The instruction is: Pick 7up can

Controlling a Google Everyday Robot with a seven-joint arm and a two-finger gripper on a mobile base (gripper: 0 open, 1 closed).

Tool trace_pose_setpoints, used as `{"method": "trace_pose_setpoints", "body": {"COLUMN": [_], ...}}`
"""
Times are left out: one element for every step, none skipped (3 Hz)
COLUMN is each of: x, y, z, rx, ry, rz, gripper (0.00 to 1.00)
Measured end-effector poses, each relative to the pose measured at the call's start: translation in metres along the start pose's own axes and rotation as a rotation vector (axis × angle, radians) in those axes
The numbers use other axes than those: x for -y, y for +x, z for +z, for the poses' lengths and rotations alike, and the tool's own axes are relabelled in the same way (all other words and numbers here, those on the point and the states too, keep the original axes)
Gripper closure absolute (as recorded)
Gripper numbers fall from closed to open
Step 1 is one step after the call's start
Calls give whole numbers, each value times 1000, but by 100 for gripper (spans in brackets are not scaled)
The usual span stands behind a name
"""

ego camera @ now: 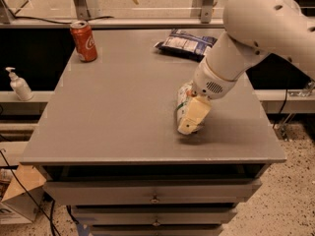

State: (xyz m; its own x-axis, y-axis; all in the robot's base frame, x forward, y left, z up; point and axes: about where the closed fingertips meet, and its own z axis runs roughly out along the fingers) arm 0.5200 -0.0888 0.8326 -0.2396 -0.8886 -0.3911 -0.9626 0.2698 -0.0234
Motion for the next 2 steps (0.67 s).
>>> {"method": "trace_pose_setpoints", "body": {"x": [6, 20], "y": [-10, -34], "z": [-13, -49], "rx": [27, 115], "ry": [29, 83], "rz": [-21, -79], "gripper": [64, 89]}}
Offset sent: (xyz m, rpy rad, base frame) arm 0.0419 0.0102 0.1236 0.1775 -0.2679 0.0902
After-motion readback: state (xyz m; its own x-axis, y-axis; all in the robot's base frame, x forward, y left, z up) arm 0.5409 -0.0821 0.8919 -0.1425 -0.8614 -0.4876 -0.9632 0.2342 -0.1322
